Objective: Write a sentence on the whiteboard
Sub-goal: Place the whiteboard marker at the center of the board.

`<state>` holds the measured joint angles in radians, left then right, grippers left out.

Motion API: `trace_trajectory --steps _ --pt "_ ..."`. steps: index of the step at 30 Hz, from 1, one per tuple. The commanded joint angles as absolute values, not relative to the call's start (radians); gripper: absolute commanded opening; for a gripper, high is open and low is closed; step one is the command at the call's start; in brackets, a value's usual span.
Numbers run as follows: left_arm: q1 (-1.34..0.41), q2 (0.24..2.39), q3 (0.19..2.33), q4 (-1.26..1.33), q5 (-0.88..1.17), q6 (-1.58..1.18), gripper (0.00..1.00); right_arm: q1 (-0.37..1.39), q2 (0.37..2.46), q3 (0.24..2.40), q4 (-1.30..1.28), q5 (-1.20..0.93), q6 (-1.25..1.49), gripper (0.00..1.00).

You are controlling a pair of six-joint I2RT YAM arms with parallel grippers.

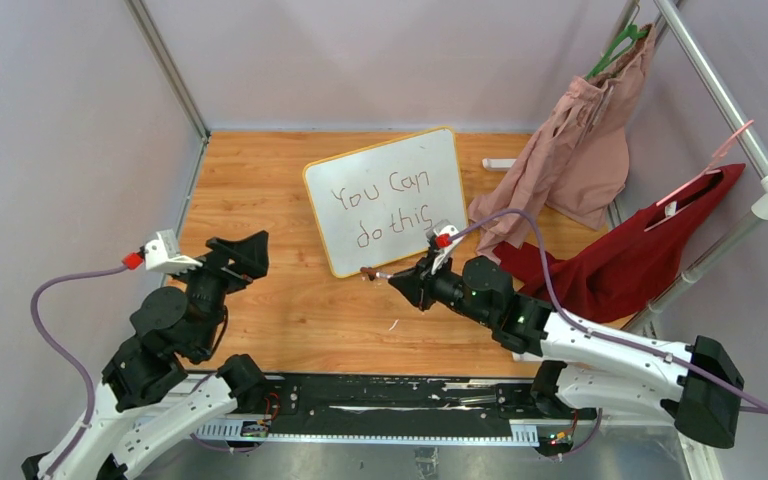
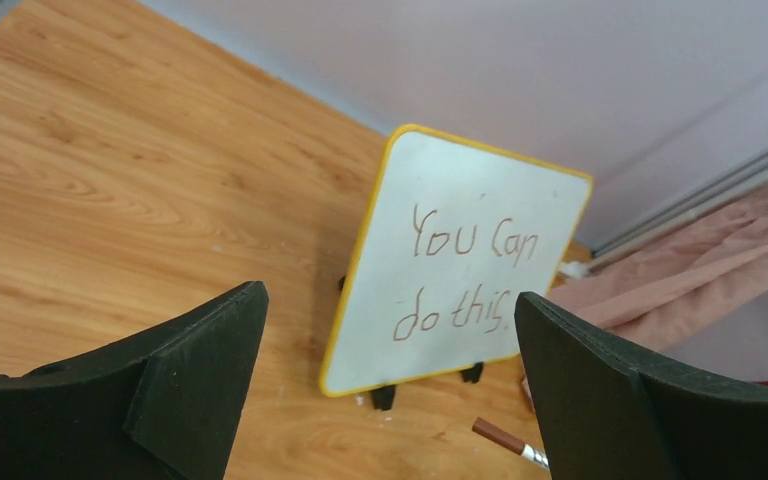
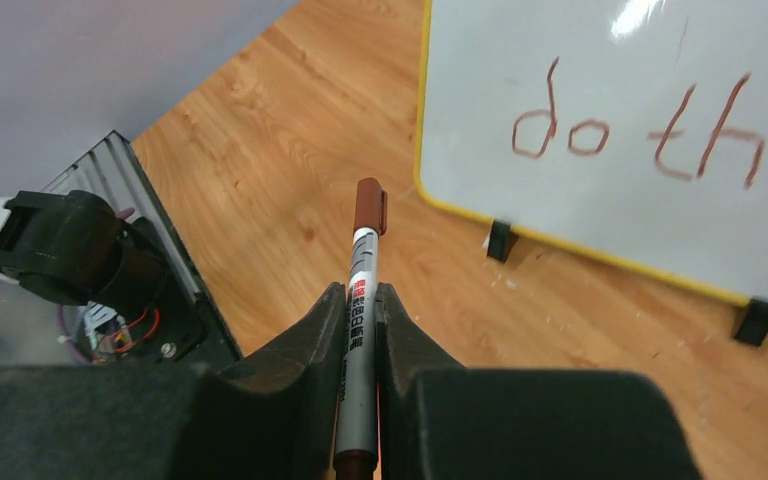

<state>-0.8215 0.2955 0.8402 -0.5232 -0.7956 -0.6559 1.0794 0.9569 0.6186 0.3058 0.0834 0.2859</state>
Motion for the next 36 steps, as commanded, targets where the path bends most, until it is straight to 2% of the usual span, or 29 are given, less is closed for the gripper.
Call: trace_trajectory --steps 1,5,9,15,23,27,31,36 --pt "-0.827 0.328 0.801 -0.557 -0.830 -0.615 1.00 0.998 0.991 0.560 0.341 -0.106 0.574 0.00" --pt "-0.827 0.347 0.777 -0.567 -0.801 -0.632 1.00 0.960 1.059 0.508 0.435 -0.179 0.709 0.00" --pt "-0.827 0.346 0.741 -0.566 -0.769 -0.653 1.00 0.959 1.132 0.472 0.484 -0.207 0.726 0.00" --pt "-0.827 0.344 0.697 -0.568 -0.734 -0.681 1.00 0.959 1.237 0.429 0.554 -0.161 0.720 0.00" --pt "-0.827 0.339 0.684 -0.584 -0.733 -0.686 1.00 0.956 1.328 0.417 0.525 -0.077 0.688 0.03" --pt "-0.827 0.338 0.677 -0.593 -0.733 -0.688 1.00 0.954 1.339 0.399 0.515 -0.048 0.692 0.12" --pt "-0.827 0.336 0.668 -0.599 -0.732 -0.690 1.00 0.954 1.331 0.396 0.469 -0.023 0.689 0.31" --pt "-0.827 0.332 0.665 -0.614 -0.730 -0.696 1.00 0.954 1.283 0.380 0.396 0.037 0.689 0.44"
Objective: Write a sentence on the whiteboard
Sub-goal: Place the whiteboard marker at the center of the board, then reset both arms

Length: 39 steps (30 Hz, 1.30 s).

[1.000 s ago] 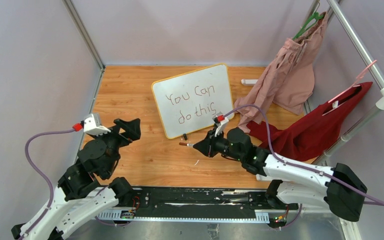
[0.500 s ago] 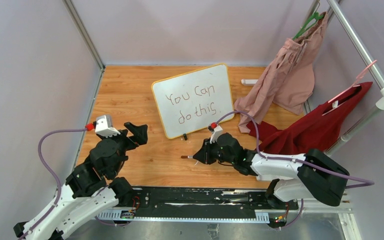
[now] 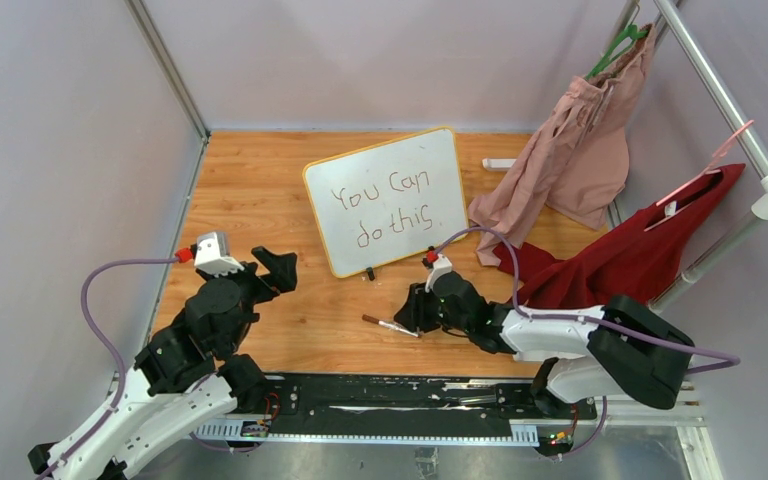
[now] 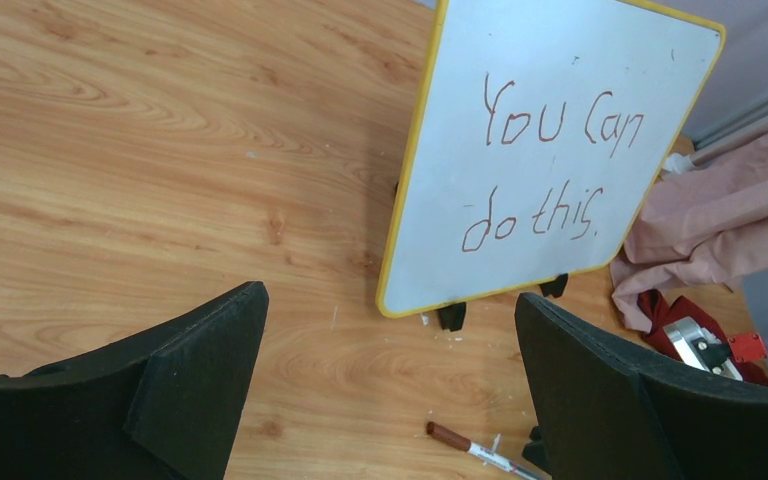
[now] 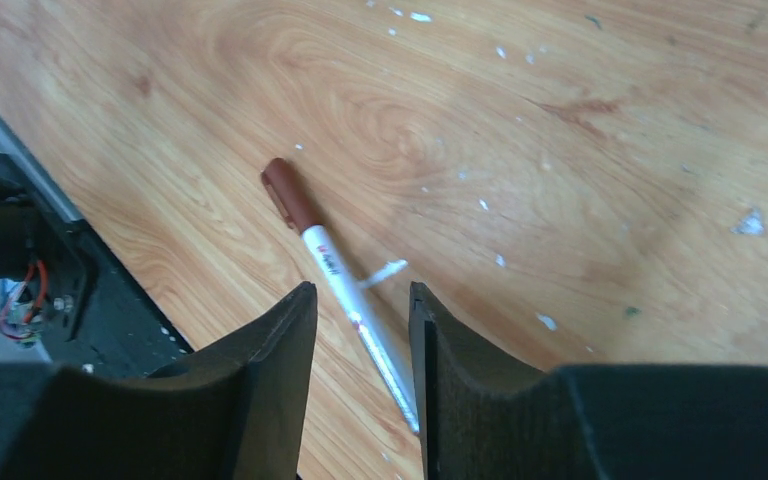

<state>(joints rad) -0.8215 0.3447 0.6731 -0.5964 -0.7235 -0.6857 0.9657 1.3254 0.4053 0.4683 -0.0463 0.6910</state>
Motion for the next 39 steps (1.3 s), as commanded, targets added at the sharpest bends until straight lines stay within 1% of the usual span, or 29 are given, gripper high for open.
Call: trace_trajectory --steps 1,5,13,20,22,25,30,34,39 --pt "-0.827 0.329 0.662 -0.618 -0.731 -0.699 1.00 0.954 1.270 0.375 0.383 0.050 0.689 0.45" --pt "-0.827 0.316 0.655 -0.625 -0.735 -0.704 1.00 0.953 1.226 0.353 0.340 0.085 0.690 0.49" --pt "-0.827 0.313 0.657 -0.644 -0.742 -0.699 1.00 0.953 1.071 0.323 0.215 0.156 0.681 0.52" --pt "-0.827 0.340 0.671 -0.648 -0.730 -0.686 1.00 0.956 0.945 0.387 0.055 0.203 0.530 0.54" --pt "-0.827 0.356 0.681 -0.639 -0.707 -0.673 1.00 0.961 0.946 0.437 -0.012 0.245 0.497 0.54" --pt "-0.827 0.391 0.703 -0.631 -0.684 -0.668 1.00 0.962 0.971 0.529 -0.144 0.400 0.509 0.57" --pt "-0.827 0.493 0.770 -0.694 -0.707 -0.712 1.00 0.960 1.043 0.651 -0.227 0.611 0.525 0.62" --pt "-0.827 0.611 0.831 -0.769 -0.703 -0.726 1.00 0.944 1.107 0.736 -0.258 0.670 0.509 0.66" --pt "-0.827 0.651 0.870 -0.789 -0.686 -0.762 1.00 0.918 1.137 0.839 -0.273 0.676 0.456 0.71"
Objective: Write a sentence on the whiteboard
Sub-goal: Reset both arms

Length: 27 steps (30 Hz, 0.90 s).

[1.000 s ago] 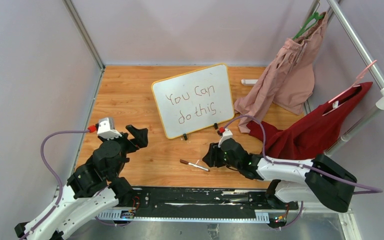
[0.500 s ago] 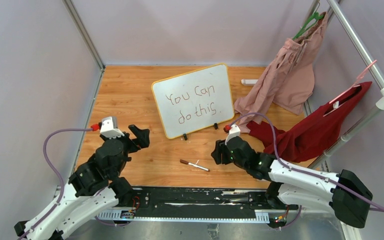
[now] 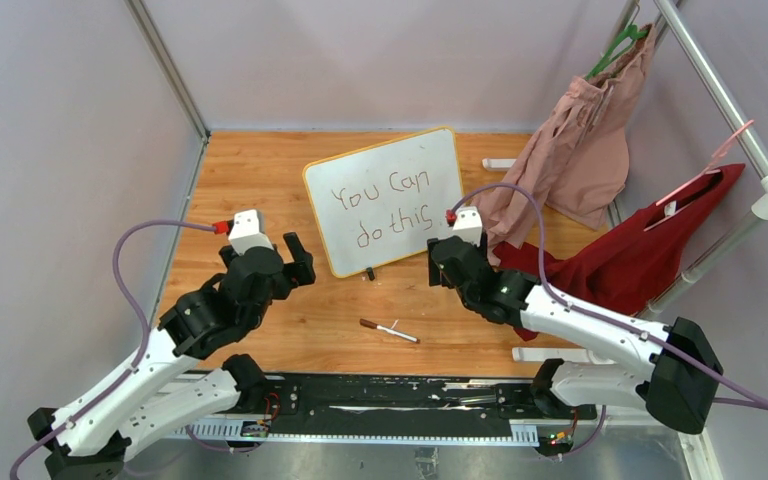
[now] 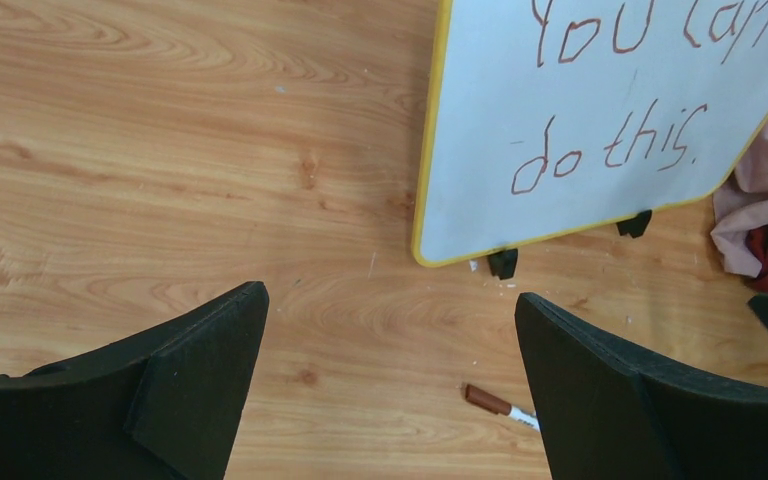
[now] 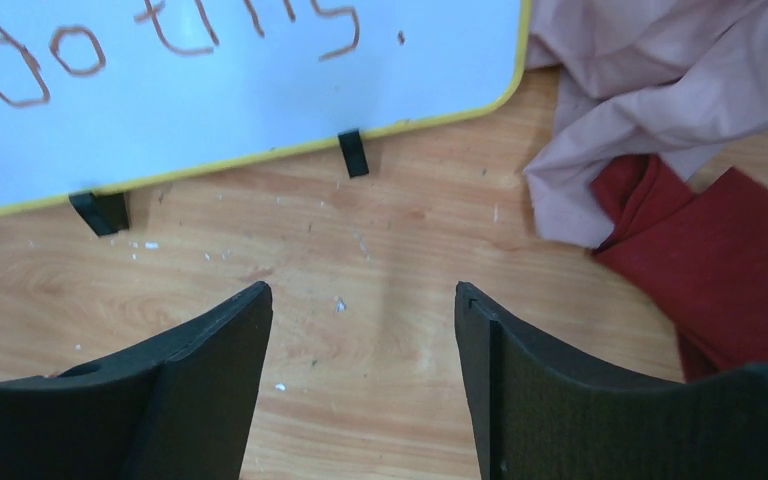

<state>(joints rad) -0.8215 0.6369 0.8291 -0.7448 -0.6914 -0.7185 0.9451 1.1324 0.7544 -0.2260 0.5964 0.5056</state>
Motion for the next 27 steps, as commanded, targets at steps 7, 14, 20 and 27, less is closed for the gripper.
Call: trace_trajectory --steps 7,14,20,27 --pt "-0.827 0.629 0.926 -0.848 -0.685 -0.892 1.00 0.917 1.084 0.953 -0.220 0.693 0.310 0.70" --pt "-0.827 0.576 0.954 -0.778 -0.621 -0.630 1.00 0.918 0.995 1.093 -0.248 0.683 0.175 0.71" --pt "-0.827 0.492 0.936 -0.721 -0.686 -0.577 1.00 0.917 0.915 1.073 -0.233 0.724 0.166 0.71" --pt "-0.827 0.493 0.929 -0.691 -0.697 -0.522 1.00 0.917 0.828 0.983 -0.207 0.764 0.168 0.71"
